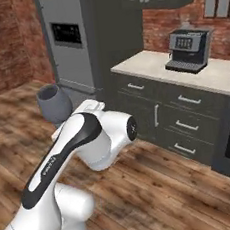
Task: Retrieve the wine glasses from the counter and place one next to each plate.
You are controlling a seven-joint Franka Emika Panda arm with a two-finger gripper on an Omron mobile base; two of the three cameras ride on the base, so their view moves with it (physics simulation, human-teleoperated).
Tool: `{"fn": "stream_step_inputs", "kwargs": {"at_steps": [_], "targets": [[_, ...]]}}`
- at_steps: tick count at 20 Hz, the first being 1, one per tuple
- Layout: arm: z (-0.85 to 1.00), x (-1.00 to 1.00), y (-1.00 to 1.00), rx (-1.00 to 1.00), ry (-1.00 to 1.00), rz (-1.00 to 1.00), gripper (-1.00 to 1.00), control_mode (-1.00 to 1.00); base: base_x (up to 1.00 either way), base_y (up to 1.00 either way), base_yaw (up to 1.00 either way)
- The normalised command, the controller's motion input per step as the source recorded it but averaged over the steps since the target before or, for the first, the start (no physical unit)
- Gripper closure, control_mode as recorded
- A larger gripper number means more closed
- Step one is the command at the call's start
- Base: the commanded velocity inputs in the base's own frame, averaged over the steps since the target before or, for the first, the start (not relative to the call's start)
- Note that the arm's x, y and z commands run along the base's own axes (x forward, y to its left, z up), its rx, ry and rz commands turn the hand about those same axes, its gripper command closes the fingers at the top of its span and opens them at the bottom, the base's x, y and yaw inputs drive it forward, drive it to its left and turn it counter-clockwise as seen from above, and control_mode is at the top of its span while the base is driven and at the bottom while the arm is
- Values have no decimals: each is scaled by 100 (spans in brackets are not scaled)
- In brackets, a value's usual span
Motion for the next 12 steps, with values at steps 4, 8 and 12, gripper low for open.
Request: {"fn": "stream_step_inputs", "kwargs": {"at_steps": [4, 8, 12], "targets": [[0, 0, 0, 0, 0, 0, 100, 100, 17, -2, 100], [0, 0, 0, 0, 0, 0, 100, 100, 56, -41, 82], [0, 0, 0, 0, 0, 0, 100, 100, 92, -22, 82]]}}
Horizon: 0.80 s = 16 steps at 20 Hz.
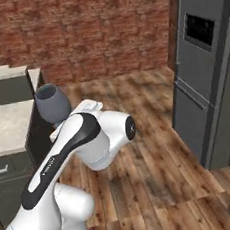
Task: Retrieve the wine glasses from the counter and place one next to each plate.
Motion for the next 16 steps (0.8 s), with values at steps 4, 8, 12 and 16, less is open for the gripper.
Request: {"fn": "stream_step_inputs", "kwargs": {"at_steps": [4, 8, 12, 16], "targets": [[0, 0, 0, 0, 0, 0, 100, 100, 77, -33, 81], [0, 0, 0, 0, 0, 0, 100, 100, 62, -62, 73], [0, 0, 0, 0, 0, 0, 100, 100, 8, -97, 49], [0, 0, 0, 0, 0, 0, 100, 100, -29, -100, 36]]}}
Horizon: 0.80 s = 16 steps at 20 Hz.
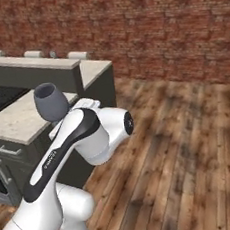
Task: Retrieve the wine glasses from the counter and place one next to each plate.
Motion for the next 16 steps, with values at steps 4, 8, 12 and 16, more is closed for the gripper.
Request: {"fn": "stream_step_inputs", "kwargs": {"at_steps": [4, 8, 12, 16], "targets": [[0, 0, 0, 0, 0, 0, 100, 100, 48, -100, 30], [0, 0, 0, 0, 0, 0, 100, 100, 100, -35, 9], [0, 0, 0, 0, 0, 0, 100, 100, 100, -44, 4], [0, 0, 0, 0, 0, 0, 100, 100, 100, -42, 2]]}}
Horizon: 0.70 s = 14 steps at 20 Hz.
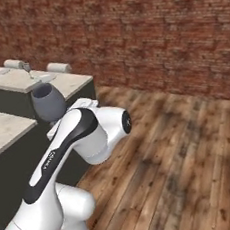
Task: Retrieve the wine glasses from the counter and place one next to each plate.
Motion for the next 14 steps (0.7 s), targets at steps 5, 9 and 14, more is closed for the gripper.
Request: {"fn": "stream_step_inputs", "kwargs": {"at_steps": [5, 9, 14], "targets": [[0, 0, 0, 0, 0, 0, 100, 100, 100, -64, 10], [0, 0, 0, 0, 0, 0, 100, 100, 100, -76, 31], [0, 0, 0, 0, 0, 0, 100, 100, 100, -73, 41]]}}
